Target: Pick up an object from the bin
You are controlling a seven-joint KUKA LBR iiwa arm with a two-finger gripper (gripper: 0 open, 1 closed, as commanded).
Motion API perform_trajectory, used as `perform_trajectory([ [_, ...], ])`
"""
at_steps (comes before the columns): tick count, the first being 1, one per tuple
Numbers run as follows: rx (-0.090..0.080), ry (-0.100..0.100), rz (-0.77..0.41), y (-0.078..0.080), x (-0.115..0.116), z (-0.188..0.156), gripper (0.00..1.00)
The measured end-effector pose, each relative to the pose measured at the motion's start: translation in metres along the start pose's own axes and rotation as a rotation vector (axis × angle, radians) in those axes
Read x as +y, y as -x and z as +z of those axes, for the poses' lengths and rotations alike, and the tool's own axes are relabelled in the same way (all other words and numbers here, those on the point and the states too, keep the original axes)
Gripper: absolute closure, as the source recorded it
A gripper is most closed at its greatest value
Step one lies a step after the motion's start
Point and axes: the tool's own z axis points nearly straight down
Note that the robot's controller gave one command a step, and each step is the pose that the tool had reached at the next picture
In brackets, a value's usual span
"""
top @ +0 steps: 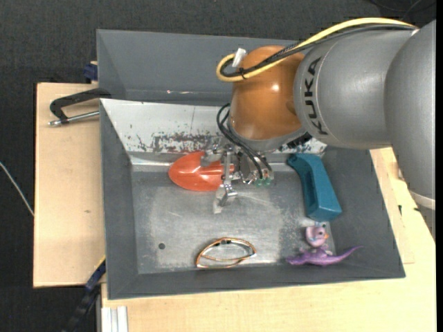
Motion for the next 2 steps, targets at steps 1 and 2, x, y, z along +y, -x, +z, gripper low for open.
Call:
perform_trajectory([
  [1,0.002,-0.001,-0.037,0.013,0.016,0.044,0.0],
  [2,0.009,0.0,0.082,0.019,0.043,0.038,0.0],
])
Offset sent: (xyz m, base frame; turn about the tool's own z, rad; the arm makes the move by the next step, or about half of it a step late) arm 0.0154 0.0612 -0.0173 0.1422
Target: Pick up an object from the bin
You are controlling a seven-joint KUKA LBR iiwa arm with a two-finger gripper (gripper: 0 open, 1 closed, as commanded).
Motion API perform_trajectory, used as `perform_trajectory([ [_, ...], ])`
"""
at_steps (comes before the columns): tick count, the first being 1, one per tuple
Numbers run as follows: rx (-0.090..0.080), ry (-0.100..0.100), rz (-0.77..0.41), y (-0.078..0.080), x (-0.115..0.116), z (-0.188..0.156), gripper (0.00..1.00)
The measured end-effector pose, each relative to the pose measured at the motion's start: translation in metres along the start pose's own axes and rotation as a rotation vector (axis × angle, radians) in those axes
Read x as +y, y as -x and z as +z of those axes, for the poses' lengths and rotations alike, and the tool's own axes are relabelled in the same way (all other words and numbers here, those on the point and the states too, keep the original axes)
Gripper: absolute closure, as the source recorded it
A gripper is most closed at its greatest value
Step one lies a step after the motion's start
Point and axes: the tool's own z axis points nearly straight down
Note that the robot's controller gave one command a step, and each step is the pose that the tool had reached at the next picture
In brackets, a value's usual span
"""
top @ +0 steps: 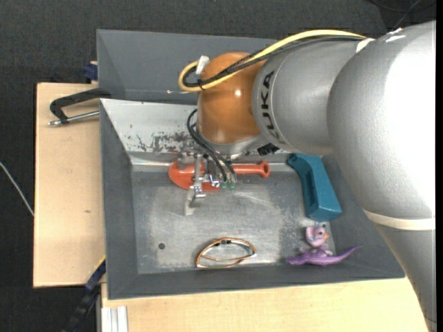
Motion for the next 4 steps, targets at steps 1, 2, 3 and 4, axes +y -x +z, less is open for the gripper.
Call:
perform_trajectory([
  [1,-0.004,0.002,0.131,0.005,-0.071,0.025,1.0],
  [2,-0.005,0.002,0.131,0.005,-0.071,0.025,1.0],
  [3,-0.004,0.002,0.132,0.004,-0.071,0.024,1.0],
  [4,-0.006,0.0,-0.252,-0.032,-0.071,-0.058,1.0],
])
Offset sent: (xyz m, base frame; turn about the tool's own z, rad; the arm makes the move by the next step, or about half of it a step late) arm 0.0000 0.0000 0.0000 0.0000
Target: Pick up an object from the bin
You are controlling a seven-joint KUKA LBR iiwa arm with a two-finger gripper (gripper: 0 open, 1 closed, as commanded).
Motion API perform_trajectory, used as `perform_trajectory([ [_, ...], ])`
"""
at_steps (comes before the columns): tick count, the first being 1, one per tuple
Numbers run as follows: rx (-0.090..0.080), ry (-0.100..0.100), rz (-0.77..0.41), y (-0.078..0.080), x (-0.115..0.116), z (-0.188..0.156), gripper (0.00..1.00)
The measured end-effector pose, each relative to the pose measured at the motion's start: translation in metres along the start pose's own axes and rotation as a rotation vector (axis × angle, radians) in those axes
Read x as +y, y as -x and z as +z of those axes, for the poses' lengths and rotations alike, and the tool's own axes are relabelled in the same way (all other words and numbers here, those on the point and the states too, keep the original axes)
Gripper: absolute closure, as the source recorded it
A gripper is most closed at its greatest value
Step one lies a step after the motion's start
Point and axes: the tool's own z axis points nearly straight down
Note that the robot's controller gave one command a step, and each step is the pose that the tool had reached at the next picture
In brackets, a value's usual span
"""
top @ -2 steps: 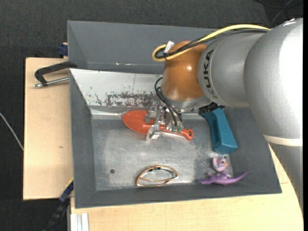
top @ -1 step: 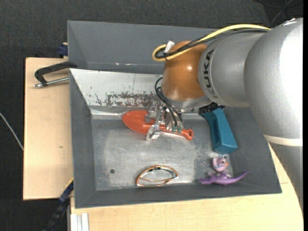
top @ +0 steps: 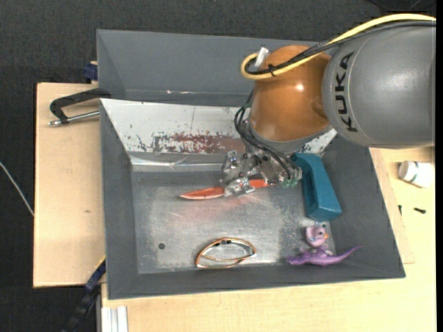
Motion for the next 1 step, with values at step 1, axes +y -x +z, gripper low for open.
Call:
perform_trajectory([
  [1,0.0,0.0,0.0,-0.0001,0.0,0.0001,1.0],
])
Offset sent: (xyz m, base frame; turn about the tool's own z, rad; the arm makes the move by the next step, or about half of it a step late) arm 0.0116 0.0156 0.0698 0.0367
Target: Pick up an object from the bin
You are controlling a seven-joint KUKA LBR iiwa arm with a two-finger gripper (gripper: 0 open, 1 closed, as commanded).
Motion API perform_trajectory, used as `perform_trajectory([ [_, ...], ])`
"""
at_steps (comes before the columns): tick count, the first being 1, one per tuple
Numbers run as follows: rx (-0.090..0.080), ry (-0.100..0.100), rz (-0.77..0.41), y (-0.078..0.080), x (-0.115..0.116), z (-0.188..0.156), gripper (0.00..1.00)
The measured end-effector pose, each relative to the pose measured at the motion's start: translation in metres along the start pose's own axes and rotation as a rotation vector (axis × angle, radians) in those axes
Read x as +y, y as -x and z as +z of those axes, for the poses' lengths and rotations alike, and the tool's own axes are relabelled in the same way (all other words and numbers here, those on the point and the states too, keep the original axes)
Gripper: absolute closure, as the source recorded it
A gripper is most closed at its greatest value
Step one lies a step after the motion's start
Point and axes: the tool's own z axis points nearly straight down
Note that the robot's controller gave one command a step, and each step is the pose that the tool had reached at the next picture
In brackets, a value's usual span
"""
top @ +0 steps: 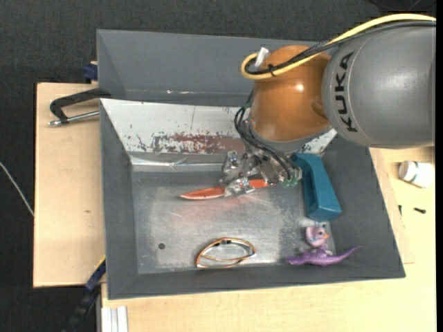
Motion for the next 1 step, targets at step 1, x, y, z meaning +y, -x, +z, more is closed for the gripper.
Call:
perform_trajectory([
  [1,-0.002,0.0,0.037,0.0177,0.0119,-0.0712,1.0],
])
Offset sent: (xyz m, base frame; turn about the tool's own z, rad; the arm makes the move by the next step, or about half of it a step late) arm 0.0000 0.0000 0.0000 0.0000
